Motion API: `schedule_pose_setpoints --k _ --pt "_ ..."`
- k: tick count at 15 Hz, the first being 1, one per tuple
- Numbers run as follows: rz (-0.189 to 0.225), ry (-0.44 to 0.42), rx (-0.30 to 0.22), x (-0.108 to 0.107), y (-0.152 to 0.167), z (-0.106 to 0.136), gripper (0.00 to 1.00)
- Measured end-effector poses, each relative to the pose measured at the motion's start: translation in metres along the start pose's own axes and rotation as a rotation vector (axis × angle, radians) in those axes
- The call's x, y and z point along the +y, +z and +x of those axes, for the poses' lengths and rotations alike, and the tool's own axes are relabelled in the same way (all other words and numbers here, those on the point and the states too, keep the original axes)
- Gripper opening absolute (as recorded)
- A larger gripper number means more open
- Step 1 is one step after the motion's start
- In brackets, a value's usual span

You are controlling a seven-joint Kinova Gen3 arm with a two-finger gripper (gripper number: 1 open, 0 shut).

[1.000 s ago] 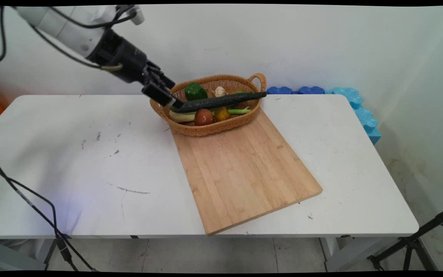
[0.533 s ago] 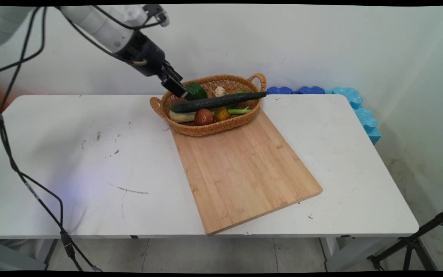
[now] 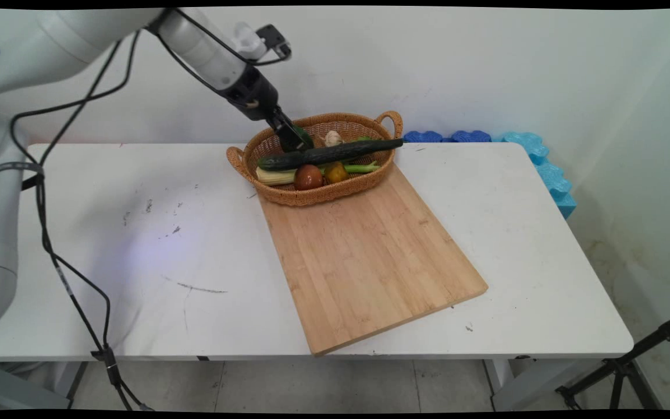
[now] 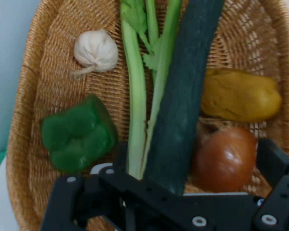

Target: Pick up the cucumber from the vegetable basket

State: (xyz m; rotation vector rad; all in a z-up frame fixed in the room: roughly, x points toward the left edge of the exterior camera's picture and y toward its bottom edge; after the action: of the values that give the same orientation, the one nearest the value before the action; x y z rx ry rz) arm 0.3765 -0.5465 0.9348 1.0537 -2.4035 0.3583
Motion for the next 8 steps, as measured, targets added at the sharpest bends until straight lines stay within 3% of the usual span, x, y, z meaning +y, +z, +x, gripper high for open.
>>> schedule_pose_setpoints --k 8 --pt "-0.033 0.03 -0.025 -0.007 0.065 0.017 1.0"
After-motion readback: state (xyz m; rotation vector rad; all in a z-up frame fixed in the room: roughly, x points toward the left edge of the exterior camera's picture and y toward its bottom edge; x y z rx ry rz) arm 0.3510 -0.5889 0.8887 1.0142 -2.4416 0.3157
